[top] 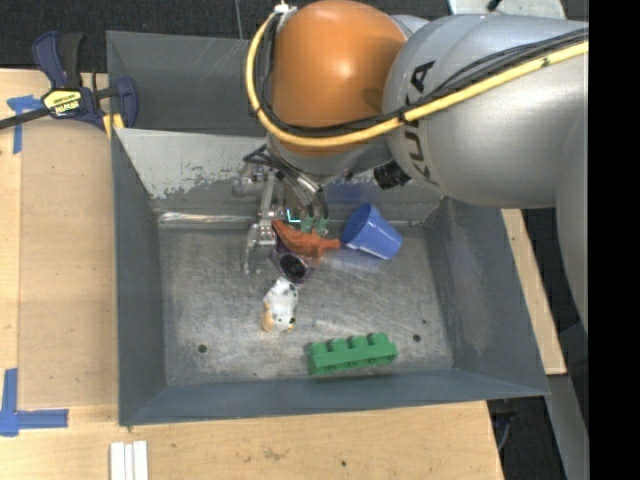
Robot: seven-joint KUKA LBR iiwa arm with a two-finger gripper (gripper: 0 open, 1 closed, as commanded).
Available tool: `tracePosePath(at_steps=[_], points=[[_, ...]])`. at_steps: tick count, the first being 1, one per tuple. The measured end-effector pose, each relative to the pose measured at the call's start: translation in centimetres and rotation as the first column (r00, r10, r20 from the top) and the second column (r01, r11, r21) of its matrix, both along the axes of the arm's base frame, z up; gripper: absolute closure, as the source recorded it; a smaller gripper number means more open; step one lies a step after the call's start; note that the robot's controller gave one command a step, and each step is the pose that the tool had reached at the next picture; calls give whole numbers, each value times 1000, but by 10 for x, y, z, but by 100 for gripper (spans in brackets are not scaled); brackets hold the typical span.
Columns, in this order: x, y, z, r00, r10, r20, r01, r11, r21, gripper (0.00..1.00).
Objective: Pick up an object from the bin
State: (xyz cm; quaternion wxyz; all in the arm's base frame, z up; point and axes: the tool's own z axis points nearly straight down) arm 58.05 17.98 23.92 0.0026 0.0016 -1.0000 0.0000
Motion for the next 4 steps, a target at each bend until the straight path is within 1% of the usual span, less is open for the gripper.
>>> tracePosePath(at_steps=[1, 2, 3, 4], points=[[2, -1, 5, 1000, -3, 8, 3, 1000, 2, 0], [-4, -18, -36, 986, 168, 10, -168, 986, 0, 0], [-29, -61, -65, 876, 483, 9, -483, 876, -1, 0], [-28, -79, -75, 781, 624, 7, -624, 781, -2, 0]])
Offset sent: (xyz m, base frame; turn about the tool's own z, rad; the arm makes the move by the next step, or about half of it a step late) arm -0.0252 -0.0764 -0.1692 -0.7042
